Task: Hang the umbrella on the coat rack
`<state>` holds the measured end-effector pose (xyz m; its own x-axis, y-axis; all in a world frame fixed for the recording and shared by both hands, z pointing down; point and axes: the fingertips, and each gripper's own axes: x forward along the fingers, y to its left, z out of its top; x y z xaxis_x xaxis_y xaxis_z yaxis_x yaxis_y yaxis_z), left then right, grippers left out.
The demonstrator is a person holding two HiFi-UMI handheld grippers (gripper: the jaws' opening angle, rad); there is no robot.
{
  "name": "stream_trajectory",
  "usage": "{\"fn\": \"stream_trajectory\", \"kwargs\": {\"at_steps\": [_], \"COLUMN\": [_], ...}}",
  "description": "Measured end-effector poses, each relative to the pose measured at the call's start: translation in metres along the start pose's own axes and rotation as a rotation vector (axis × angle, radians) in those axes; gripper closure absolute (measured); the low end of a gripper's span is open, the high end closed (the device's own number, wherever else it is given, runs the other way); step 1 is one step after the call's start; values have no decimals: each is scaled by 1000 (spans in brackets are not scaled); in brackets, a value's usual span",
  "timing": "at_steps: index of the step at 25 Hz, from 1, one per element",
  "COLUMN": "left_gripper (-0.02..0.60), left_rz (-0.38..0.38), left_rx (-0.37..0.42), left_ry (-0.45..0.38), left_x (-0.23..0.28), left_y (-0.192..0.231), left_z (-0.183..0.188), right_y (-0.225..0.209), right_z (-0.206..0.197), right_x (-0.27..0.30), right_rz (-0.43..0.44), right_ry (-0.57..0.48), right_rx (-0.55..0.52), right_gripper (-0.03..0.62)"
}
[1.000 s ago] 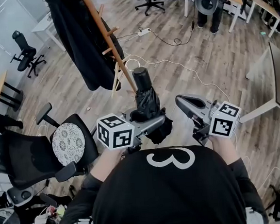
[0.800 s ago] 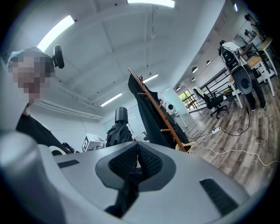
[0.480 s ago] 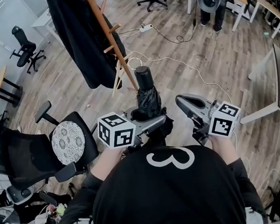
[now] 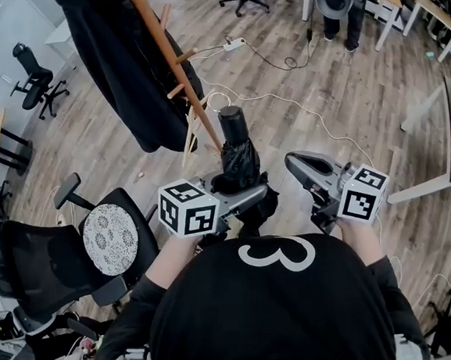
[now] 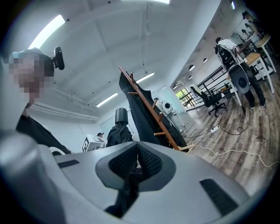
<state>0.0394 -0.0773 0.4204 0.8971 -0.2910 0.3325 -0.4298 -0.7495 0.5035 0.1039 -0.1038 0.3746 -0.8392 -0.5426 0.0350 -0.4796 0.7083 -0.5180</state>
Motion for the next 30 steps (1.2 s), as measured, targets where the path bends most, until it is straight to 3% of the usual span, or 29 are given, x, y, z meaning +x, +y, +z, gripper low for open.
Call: {"fn": "stream_trajectory", "kwargs": {"at_steps": [30], "left_gripper": [313], "left_rz": [7], "left_rx": [-62], "left_ry": [29], "left_x": [17], "left_y": [147], "left_z": [63], "right_y": [-98], "right_z": [28], "right_x": [108], "right_rz": [-34], "right_ry": [51], "right_rx": [79], "right_gripper": [568]}}
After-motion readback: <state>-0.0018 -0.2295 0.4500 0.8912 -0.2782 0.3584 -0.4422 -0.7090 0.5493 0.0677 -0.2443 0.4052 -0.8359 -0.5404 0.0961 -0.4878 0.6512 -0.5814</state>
